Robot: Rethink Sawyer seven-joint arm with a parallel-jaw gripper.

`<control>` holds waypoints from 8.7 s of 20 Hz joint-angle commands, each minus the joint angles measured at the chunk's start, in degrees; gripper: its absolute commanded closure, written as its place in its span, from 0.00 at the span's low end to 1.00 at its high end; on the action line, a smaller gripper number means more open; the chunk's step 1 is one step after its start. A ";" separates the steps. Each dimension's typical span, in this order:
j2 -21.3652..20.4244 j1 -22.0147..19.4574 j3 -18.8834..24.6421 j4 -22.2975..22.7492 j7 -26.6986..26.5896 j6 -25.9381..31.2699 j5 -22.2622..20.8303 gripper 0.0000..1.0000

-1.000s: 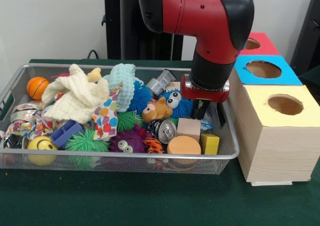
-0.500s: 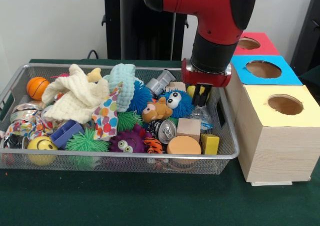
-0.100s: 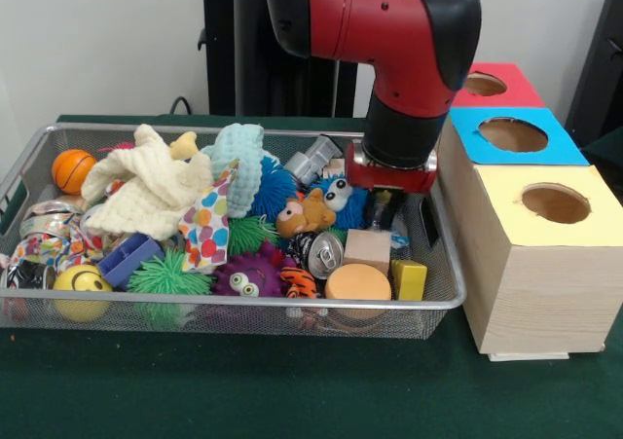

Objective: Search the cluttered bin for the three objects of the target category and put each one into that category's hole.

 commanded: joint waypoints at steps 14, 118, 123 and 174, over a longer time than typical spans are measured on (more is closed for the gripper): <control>6.45 -1.78 1.79 1.36 7.79 -3.67 -1.11 0.00; -14.02 -1.16 2.93 15.41 7.36 5.65 0.48 0.00; -10.99 -2.97 8.44 17.22 8.85 -4.24 2.87 0.00; 22.31 2.65 6.17 1.69 12.49 -26.24 6.73 0.00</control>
